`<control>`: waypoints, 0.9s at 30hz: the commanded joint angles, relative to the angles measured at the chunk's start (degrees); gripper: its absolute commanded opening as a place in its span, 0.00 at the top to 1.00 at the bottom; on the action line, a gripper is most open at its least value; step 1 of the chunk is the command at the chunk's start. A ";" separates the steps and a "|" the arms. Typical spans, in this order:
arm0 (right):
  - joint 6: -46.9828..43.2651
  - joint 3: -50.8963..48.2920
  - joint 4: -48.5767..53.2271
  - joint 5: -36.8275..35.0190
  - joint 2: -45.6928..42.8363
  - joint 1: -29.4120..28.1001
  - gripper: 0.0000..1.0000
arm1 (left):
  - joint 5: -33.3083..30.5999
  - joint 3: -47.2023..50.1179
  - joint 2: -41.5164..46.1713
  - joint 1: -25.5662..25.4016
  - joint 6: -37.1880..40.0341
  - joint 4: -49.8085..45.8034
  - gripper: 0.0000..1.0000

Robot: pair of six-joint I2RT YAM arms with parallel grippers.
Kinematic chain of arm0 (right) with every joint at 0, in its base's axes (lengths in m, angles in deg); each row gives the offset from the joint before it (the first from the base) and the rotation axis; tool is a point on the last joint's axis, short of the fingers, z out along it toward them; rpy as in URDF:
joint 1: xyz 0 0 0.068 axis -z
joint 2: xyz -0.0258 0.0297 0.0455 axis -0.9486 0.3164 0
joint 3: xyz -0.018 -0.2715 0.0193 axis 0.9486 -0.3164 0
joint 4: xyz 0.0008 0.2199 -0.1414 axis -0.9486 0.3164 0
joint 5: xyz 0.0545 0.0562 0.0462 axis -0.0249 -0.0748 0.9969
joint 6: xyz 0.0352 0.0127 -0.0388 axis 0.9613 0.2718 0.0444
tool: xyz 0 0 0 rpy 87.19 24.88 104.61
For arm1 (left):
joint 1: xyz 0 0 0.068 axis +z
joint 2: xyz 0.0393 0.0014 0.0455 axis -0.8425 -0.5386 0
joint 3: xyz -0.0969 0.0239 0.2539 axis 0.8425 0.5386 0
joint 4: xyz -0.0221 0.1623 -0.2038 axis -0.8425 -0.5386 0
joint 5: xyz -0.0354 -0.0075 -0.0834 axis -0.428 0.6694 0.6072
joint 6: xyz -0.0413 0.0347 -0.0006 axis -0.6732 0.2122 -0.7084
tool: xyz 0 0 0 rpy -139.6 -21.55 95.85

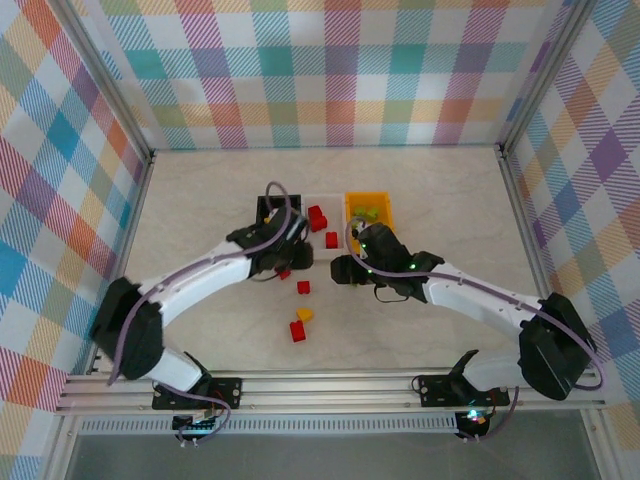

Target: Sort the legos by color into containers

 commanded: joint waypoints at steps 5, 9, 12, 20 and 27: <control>1.82 -3.75 0.42 -1.15 -4.87 0.49 0.29 | -0.93 -19.72 -18.19 2.38 4.48 -3.33 0.69; 2.28 -5.34 0.26 -1.15 -5.90 0.52 0.29 | -3.05 -26.60 -24.23 2.50 5.21 -5.52 0.66; 2.30 -5.82 0.51 -1.25 -6.55 0.52 0.28 | -2.23 -28.13 -26.09 2.33 4.88 -5.79 0.47; 1.51 -4.91 1.18 -1.57 -6.53 0.68 0.26 | -0.66 -25.31 -19.53 0.41 4.05 -4.23 0.26; 1.76 -5.43 0.66 -1.86 -6.77 0.90 0.25 | 1.07 -6.51 -4.23 -0.87 1.32 -0.08 0.19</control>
